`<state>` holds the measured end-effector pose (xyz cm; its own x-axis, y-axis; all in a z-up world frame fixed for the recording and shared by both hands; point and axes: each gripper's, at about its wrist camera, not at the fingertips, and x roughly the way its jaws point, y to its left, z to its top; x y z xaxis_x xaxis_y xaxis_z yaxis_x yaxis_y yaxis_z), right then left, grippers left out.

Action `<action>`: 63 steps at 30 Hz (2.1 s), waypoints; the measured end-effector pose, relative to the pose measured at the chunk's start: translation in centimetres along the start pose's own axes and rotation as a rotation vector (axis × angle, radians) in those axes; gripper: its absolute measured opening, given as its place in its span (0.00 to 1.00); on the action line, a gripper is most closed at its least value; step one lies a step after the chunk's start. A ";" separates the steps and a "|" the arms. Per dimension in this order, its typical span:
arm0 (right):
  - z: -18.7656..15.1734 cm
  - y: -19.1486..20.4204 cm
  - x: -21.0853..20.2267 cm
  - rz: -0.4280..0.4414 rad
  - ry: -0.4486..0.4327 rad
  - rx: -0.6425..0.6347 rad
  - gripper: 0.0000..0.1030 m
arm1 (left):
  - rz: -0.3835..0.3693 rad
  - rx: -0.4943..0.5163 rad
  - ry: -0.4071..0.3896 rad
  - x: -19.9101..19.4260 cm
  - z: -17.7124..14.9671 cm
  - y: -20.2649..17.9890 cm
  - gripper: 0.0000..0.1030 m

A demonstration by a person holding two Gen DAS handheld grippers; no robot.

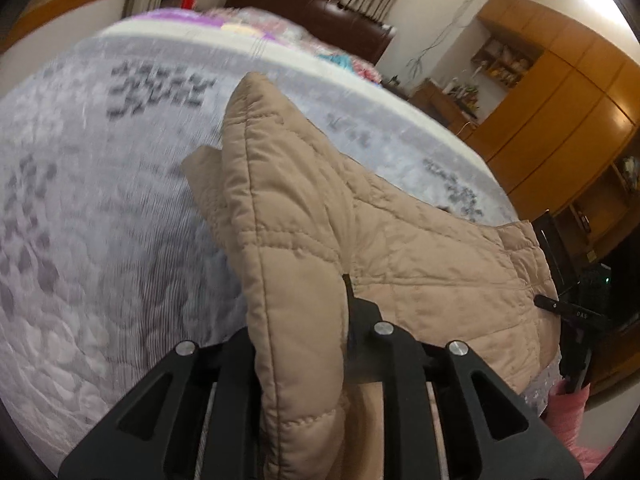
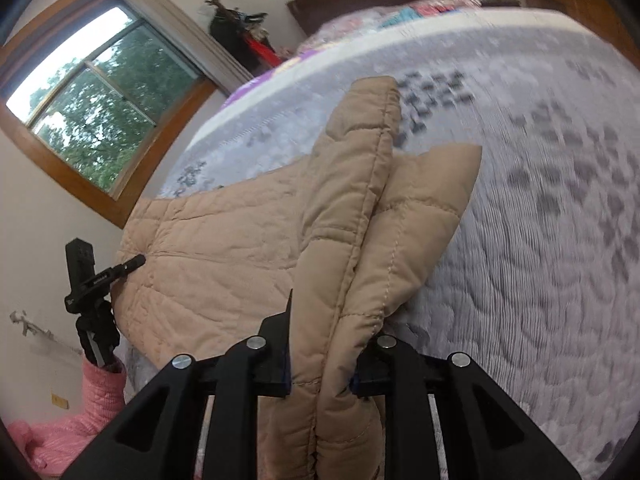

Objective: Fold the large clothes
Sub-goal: 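Lay the folded layer down and open both tools, then grasp the coat side edge with the left tool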

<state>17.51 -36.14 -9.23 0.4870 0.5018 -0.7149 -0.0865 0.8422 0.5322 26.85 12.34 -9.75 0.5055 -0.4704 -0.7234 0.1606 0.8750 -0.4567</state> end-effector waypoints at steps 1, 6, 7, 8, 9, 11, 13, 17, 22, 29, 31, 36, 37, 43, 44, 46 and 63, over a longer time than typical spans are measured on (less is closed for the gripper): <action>-0.4 -0.6 0.3 0.003 0.003 0.013 0.21 | -0.002 -0.010 0.008 0.4 -0.3 0.7 0.19; -1.8 -3.2 2.0 0.033 0.014 0.094 0.27 | -0.014 -0.034 0.036 2.5 -1.1 2.9 0.30; -2.1 -3.6 2.3 0.043 0.010 0.106 0.27 | -0.022 -0.038 0.038 2.7 -1.2 3.3 0.31; -2.2 -3.9 2.6 0.049 0.009 0.115 0.28 | -0.029 -0.045 0.038 3.0 -1.3 3.6 0.32; -2.4 -4.2 2.9 0.059 0.007 0.124 0.29 | -0.030 -0.042 0.037 3.2 -1.3 3.8 0.33; -2.6 -4.7 3.2 0.073 0.001 0.138 0.30 | -0.016 -0.026 0.027 3.4 -1.5 3.8 0.36; -2.8 -4.6 3.3 0.071 -0.001 0.141 0.31 | 0.003 -0.008 0.020 3.4 -1.6 3.6 0.36; -2.3 -3.8 3.1 -0.002 0.000 0.120 0.40 | 0.060 0.006 0.016 2.8 -1.6 2.7 0.42; -2.6 -1.0 0.6 -0.198 -0.025 0.033 0.47 | 0.154 0.016 -0.026 0.2 -1.3 1.3 0.47; -3.7 3.4 -3.8 -0.377 -0.095 -0.078 0.47 | 0.306 0.046 -0.196 -6.4 -1.6 -0.5 0.48; -4.1 4.9 -4.2 -0.382 -0.093 -0.117 0.47 | 0.299 0.080 -0.209 -7.6 -1.9 -2.0 0.48; -5.3 7.7 -3.4 -0.365 -0.046 -0.202 0.41 | 0.291 0.164 -0.171 -7.1 -4.2 -5.5 0.48; -5.5 7.9 -3.1 -0.362 -0.036 -0.207 0.40 | 0.282 0.177 -0.154 -6.6 -4.7 -6.1 0.48; -6.8 7.4 -1.1 -0.380 0.023 -0.207 0.36 | 0.283 0.220 -0.077 -3.3 -6.7 -7.5 0.48; -6.9 7.1 -0.8 -0.385 0.028 -0.203 0.35 | 0.285 0.220 -0.066 -2.9 -6.9 -7.4 0.48; -7.1 6.4 -0.3 -0.381 0.040 -0.187 0.33 | 0.291 0.210 -0.041 -1.8 -7.2 -7.0 0.48; -7.8 6.3 -1.9 -0.332 0.002 -0.180 0.33 | 0.270 0.041 -0.110 -6.9 -9.6 -5.5 0.55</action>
<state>9.29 -30.23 -8.06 0.5121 0.1962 -0.8362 -0.0759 0.9801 0.1834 14.36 9.67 -7.19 0.6230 -0.2061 -0.7546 0.0405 0.9719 -0.2320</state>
